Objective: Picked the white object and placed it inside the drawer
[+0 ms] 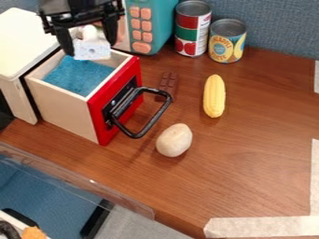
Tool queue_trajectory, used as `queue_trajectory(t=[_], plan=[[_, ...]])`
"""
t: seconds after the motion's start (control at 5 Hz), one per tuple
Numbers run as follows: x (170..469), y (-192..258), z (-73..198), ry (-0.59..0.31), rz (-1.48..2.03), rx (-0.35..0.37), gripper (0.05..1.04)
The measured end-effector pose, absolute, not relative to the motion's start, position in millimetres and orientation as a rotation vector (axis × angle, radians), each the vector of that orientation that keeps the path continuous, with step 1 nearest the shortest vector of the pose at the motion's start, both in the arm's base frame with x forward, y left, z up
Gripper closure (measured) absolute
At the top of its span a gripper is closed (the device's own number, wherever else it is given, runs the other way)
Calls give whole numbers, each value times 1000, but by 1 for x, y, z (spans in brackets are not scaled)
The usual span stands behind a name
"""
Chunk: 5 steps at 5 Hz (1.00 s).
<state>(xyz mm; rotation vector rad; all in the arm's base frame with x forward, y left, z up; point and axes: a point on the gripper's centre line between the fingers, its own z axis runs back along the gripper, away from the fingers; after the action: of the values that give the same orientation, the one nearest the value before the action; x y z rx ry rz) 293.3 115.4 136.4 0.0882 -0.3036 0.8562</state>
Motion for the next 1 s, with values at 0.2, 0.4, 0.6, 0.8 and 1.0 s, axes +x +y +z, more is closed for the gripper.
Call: queue_trajectory(t=[0.2,0.4,0.6,0.8,1.0], plan=[[291,120,133,-298,858,108,183],[286,128,127,-279,873,134,182],[279,139,120,-264,896,150,182],[277,146,114,-245,906,157,183],[275,148,109,-235,909,159,137]])
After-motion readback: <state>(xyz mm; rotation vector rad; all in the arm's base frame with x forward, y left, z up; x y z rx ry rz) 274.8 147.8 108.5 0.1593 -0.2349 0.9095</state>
